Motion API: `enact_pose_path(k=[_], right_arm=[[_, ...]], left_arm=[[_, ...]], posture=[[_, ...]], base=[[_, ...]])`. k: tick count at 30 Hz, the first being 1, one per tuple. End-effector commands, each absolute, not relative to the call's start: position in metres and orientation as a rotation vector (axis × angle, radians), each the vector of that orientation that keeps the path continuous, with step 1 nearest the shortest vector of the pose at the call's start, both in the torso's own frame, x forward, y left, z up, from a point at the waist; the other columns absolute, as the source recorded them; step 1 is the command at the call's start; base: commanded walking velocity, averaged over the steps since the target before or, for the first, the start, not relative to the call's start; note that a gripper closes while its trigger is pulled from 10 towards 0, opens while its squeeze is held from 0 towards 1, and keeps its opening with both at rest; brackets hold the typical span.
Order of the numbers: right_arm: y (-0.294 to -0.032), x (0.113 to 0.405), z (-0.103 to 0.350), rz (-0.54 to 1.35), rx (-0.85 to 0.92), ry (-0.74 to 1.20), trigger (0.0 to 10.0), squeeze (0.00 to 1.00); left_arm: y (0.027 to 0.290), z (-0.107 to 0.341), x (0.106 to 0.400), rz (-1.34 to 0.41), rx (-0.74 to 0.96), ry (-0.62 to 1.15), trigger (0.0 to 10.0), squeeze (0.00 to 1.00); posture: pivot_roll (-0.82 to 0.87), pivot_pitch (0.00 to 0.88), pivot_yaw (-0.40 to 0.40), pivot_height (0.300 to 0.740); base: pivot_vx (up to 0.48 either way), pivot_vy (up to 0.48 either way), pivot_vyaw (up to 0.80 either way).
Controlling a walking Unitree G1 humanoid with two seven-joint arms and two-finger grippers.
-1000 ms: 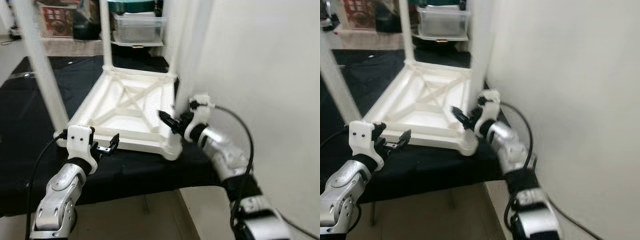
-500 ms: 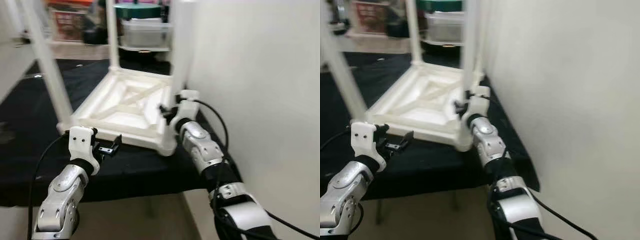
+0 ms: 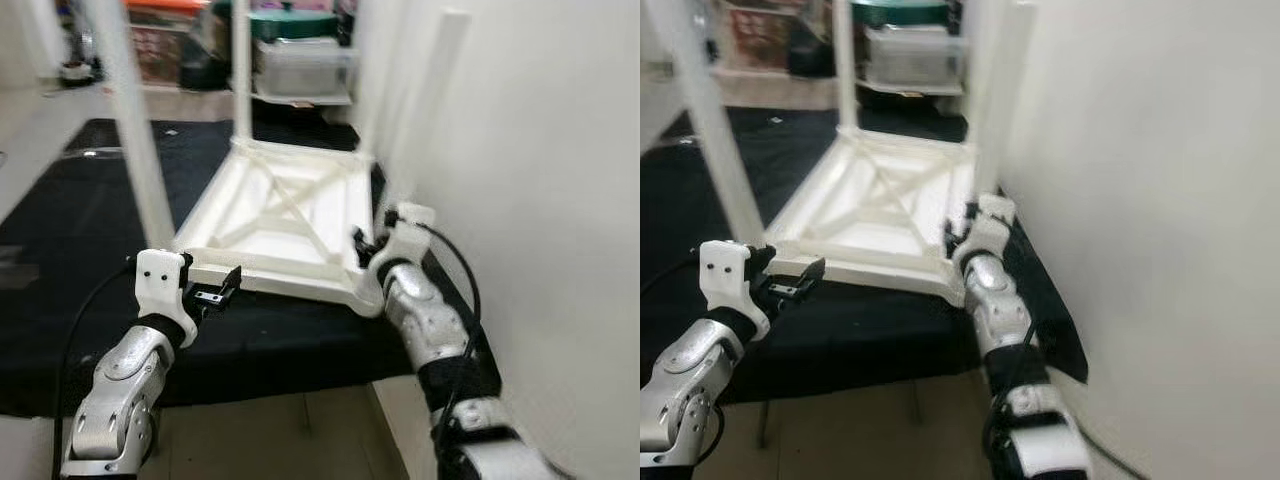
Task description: Building children table
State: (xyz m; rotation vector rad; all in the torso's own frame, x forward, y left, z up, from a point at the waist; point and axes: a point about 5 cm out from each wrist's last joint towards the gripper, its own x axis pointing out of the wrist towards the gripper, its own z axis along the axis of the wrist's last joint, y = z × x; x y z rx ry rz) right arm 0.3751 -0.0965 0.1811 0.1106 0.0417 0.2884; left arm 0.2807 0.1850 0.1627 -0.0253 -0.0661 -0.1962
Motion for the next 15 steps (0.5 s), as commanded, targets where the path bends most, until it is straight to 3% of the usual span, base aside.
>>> enact_pose_path(k=[1,4,8,9,10,11,13,15], right_arm=[[-0.077,0.373,0.198,0.489,0.133,-0.032,10.0,0.0],[-0.069,0.356,0.208,0.864,0.06,-0.109,10.0,0.0],[-0.068,0.348,0.205,1.027,0.054,-0.079,10.0,0.0],[-0.062,0.345,0.186,1.05,0.026,-0.026,3.7,0.0],[-0.062,0.345,0.186,1.05,0.026,-0.026,3.7,0.0],[-0.056,0.343,0.17,1.047,0.002,0.022,0.0,0.0],[-0.056,0.343,0.17,1.047,0.002,0.022,0.0,0.0],[-0.06,0.362,0.138,0.669,-0.08,0.166,0.0,0.0]], left_arm=[[0.187,0.16,0.281,-0.198,-0.019,-0.044,10.0,0.0],[0.188,0.159,0.282,-0.197,-0.018,-0.043,10.0,0.0],[0.188,0.159,0.283,-0.194,-0.017,-0.044,10.0,0.0],[0.188,0.159,0.282,-0.191,-0.017,-0.046,10.0,0.0],[0.188,0.159,0.282,-0.191,-0.017,-0.046,10.0,0.0],[0.188,0.159,0.282,-0.188,-0.018,-0.048,10.0,0.0],[0.188,0.159,0.282,-0.188,-0.018,-0.048,10.0,0.0],[0.188,0.159,0.281,-0.183,-0.018,-0.05,10.0,0.0]], posture=[[0.09,0.0,-0.099,0.74],[0.1,0.0,-0.104,0.74],[0.1,0.0,-0.106,0.74],[0.12,0.0,-0.128,0.74],[0.12,0.0,-0.128,0.74],[0.13,0.0,-0.128,0.74],[0.13,0.0,-0.128,0.74],[0.13,0.0,-0.126,0.74]], base=[[0.0,0.0,0.0],[0.0,0.0,0.0],[0.0,0.0,0.0],[0.0,0.0,0.0],[0.0,0.0,0.0],[0.0,0.0,0.0],[0.0,0.0,0.0],[0.0,0.0,0.0]])
